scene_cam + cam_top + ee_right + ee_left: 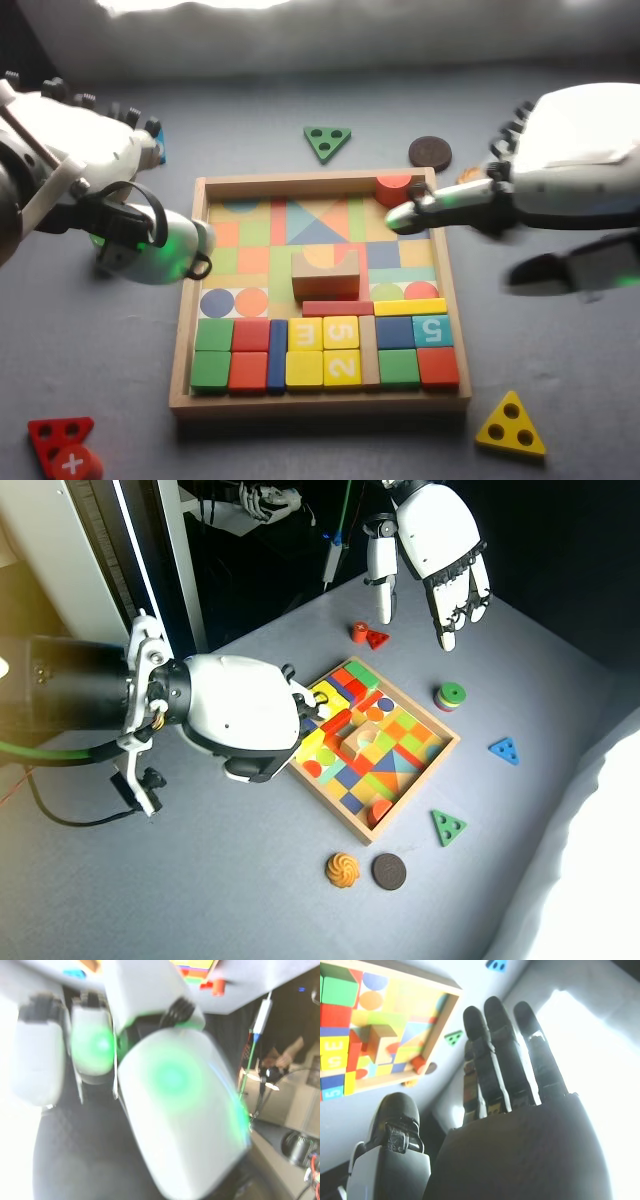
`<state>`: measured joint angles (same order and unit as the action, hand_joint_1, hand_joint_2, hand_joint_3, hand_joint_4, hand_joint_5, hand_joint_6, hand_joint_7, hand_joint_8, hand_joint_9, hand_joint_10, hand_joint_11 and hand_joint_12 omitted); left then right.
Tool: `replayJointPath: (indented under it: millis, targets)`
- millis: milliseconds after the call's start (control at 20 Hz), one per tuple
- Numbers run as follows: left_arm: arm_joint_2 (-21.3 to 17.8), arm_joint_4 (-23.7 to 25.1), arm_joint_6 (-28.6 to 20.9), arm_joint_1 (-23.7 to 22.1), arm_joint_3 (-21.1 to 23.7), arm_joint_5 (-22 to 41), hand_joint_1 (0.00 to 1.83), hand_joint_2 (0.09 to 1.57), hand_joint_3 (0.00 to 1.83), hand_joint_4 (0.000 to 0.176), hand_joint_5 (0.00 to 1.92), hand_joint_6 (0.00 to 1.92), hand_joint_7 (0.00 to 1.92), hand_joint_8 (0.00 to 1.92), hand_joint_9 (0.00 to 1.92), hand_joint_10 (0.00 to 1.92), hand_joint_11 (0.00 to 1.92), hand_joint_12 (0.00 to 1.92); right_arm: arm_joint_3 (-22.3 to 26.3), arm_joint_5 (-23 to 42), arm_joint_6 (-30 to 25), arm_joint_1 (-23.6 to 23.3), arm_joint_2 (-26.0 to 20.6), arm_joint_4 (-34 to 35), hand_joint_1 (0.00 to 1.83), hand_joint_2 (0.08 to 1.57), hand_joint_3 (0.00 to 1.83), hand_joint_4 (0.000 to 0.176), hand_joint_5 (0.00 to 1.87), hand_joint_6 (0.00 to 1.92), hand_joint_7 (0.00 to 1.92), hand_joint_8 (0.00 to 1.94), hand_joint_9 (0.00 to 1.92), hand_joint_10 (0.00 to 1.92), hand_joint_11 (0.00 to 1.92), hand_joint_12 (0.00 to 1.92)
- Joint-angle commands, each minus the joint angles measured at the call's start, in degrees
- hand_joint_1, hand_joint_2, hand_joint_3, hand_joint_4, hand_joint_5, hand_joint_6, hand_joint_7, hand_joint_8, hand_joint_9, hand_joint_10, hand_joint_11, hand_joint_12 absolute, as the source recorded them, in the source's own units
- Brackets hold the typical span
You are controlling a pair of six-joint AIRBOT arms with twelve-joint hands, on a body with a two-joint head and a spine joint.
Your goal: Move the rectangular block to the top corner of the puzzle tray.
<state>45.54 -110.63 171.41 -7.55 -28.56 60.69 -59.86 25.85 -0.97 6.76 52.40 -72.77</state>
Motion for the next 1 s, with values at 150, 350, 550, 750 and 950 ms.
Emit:
replayJointPath:
  millis: [150, 350, 550, 750, 950]
  targets:
    - [-0.71, 4.36, 0.32, -0.43, 0.17, 0.20, 0.00, 1.27, 0.00, 0.000, 0.17, 0.01, 0.22, 0.01, 0.23, 0.01, 0.07, 0.38, -3.66, 2.15, -6.77, -1.79, 3.95, -1.89, 0.26, 1.35, 0.00, 0.000, 0.24, 0.00, 0.43, 0.53, 0.23, 1.09, 0.00, 1.58]
    - [-0.71, 4.56, 0.32, -0.40, 0.17, 0.31, 0.00, 1.27, 0.00, 0.000, 0.19, 0.01, 0.24, 0.02, 0.26, 0.02, 0.09, 0.40, -7.07, 1.65, -9.32, -2.14, 8.09, -8.79, 0.29, 1.35, 0.00, 0.000, 0.34, 0.03, 0.53, 0.58, 0.31, 1.15, 0.05, 1.64]
    - [-0.72, 4.38, 0.32, -0.37, 0.17, 0.27, 0.00, 1.27, 0.00, 0.000, 0.22, 0.00, 0.28, 0.01, 0.29, 0.01, 0.08, 0.50, -8.95, 1.54, -11.04, -2.81, 9.67, -13.18, 0.41, 1.37, 0.00, 0.000, 0.21, 0.00, 0.57, 1.51, 0.49, 1.85, 0.41, 1.91]
    - [-0.75, 4.42, 0.32, -0.36, 0.18, 0.28, 0.00, 1.28, 0.00, 0.000, 0.22, 0.01, 0.29, 0.01, 0.30, 0.01, 0.06, 0.50, -11.48, 2.87, -14.12, -3.34, 11.90, -18.69, 0.98, 1.19, 0.00, 0.000, 0.38, 0.03, 0.92, 1.94, 1.05, 1.92, 1.10, 1.92]
    - [-0.75, 4.34, 0.32, -0.37, 0.19, 0.28, 0.00, 1.28, 0.00, 0.000, 0.21, 0.00, 0.28, 0.00, 0.28, 0.00, 0.05, 0.51, -14.23, 4.10, -15.28, -3.99, 14.50, -22.33, 1.28, 1.22, 0.01, 0.000, 0.48, 0.03, 1.03, 1.94, 1.28, 1.92, 1.44, 1.92]
